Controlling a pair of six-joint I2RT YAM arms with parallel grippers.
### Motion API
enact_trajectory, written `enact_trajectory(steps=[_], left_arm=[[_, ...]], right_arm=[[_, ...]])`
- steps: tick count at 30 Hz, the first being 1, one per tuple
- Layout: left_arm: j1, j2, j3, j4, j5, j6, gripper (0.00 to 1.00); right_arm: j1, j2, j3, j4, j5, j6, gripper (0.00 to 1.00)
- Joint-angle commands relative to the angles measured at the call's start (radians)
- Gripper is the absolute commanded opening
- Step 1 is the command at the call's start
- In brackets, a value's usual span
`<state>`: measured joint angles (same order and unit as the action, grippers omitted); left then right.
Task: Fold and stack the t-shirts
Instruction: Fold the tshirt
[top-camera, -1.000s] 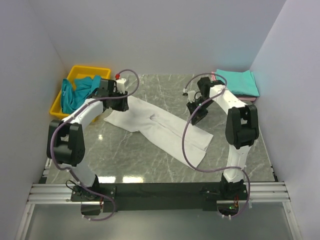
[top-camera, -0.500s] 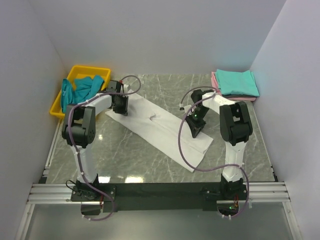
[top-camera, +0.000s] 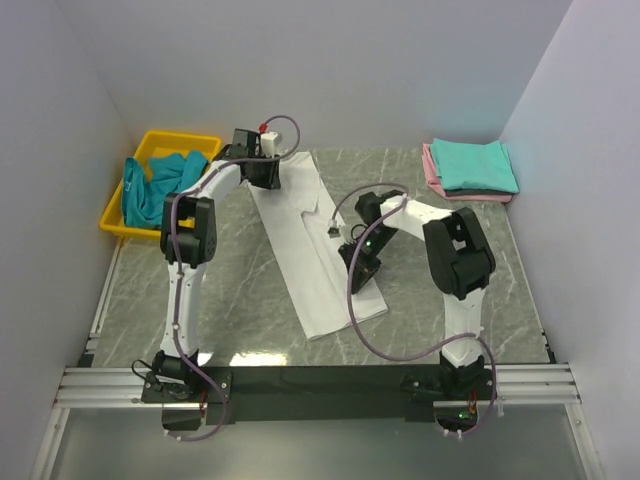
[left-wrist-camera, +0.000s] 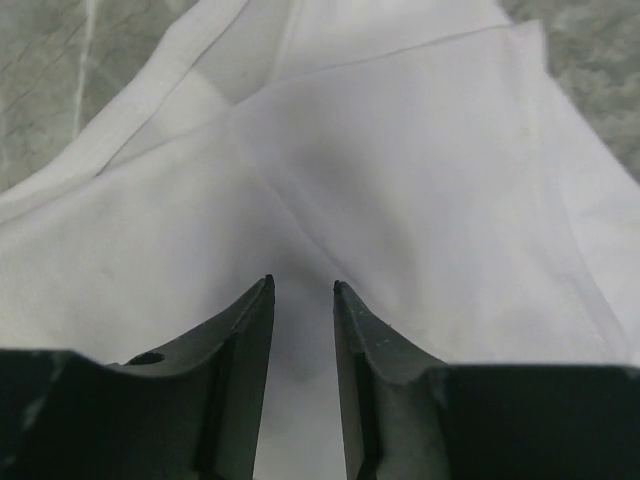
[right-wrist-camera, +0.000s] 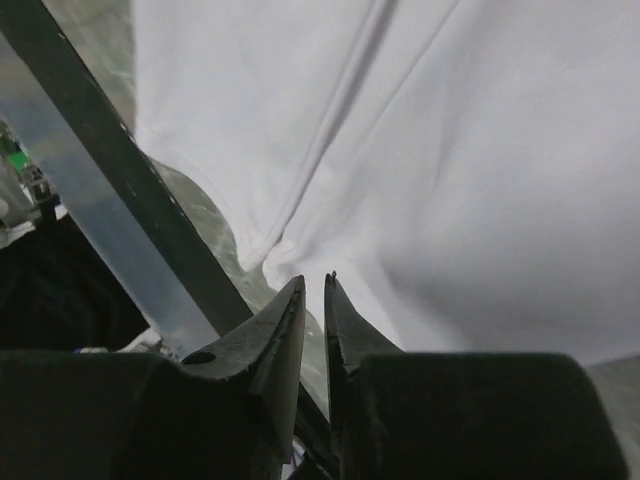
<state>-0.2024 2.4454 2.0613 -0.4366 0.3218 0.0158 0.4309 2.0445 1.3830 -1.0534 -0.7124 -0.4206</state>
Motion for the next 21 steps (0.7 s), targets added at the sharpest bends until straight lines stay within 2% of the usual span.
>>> enact_trajectory(steps=[1, 5, 8, 15, 21], left_arm=[[-0.022, -0.140, -0.039, 0.073, 0.115, 0.046, 0.37], [-0.020, -0.328, -0.205, 0.150, 0.103, 0.001, 0.40], [-0.022, -0.391, -0.315, 0.185, 0.094, -0.077, 0.43], [-0.020, -0.327, -0.355, 0.110, 0.080, -0.169, 0.36], [-0.020, -0.280, -0.369, 0.116, 0.054, -0.206, 0.35]], right_arm=[[-0.050, -0.131, 0.068, 0.036, -0.092, 0.009, 0.21], [-0.061, -0.188, 0.056, 0.162, 0.071, 0.103, 0.22], [-0.052, -0.127, 0.073, 0.210, 0.134, 0.135, 0.21], [-0.012, 0.008, 0.117, 0.262, 0.171, 0.197, 0.15], [0.042, 0.031, 0.012, 0.316, 0.147, 0.232, 0.11]])
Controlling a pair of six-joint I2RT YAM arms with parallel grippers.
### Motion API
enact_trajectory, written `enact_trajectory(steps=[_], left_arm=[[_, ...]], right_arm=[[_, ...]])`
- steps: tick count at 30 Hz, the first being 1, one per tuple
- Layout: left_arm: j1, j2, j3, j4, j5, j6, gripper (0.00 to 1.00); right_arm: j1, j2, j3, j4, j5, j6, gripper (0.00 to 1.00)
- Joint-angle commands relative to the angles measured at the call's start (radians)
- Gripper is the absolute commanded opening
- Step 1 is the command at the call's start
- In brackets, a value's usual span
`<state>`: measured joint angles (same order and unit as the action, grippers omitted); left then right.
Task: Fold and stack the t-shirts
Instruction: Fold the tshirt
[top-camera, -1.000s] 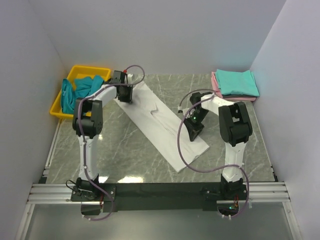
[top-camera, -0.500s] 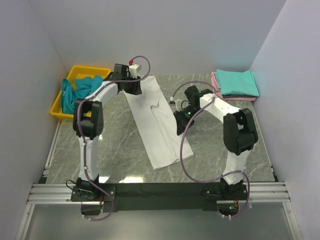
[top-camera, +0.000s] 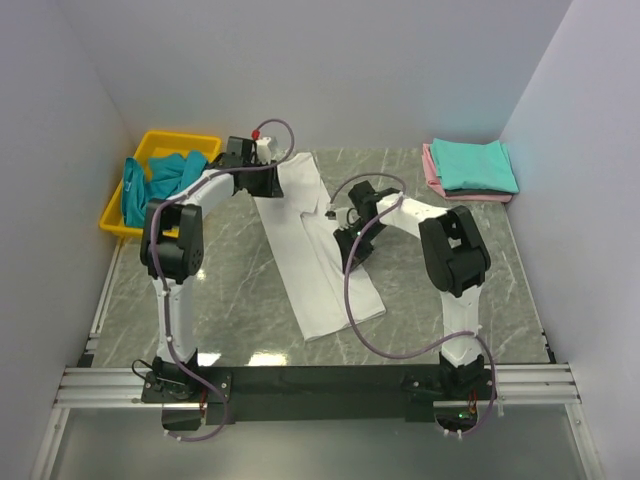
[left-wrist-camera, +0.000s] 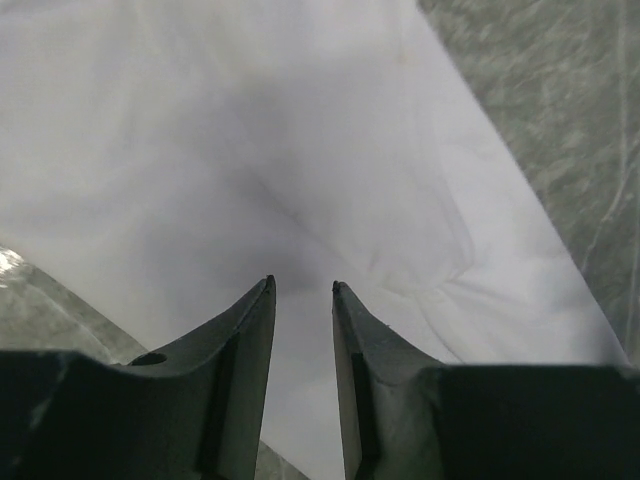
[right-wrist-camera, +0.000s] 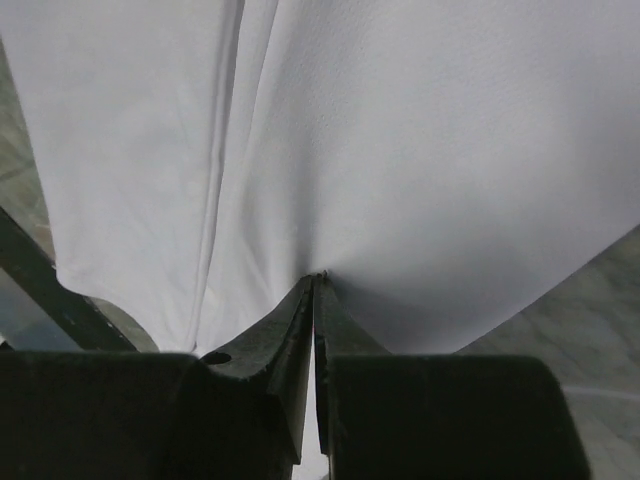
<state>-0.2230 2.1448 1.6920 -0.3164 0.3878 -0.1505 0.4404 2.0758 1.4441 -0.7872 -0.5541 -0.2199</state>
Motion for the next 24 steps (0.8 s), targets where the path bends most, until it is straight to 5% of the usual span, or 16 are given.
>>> enact_trajectory(steps=[1, 9, 13, 24], left_arm=[[0.001, 0.032, 0.001, -0.007, -0.017, -0.038, 0.35], [-0.006, 0.125, 0.041, -0.044, -0.004, -0.047, 0.34], [-0.018, 0.242, 0.138, -0.058, 0.009, -0.044, 0.33], [-0.015, 0.336, 0.328, 0.049, 0.063, -0.138, 0.37]], right_arm=[[0.041, 0.006, -0.060, 0.061, -0.024, 0.043, 0.10], [0.104, 0.026, -0.093, 0.103, -0.199, 0.103, 0.11], [0.055, -0.058, -0.116, 0.101, -0.202, 0.088, 0.24], [-0.100, -0.089, 0.018, 0.069, 0.000, 0.025, 0.33]])
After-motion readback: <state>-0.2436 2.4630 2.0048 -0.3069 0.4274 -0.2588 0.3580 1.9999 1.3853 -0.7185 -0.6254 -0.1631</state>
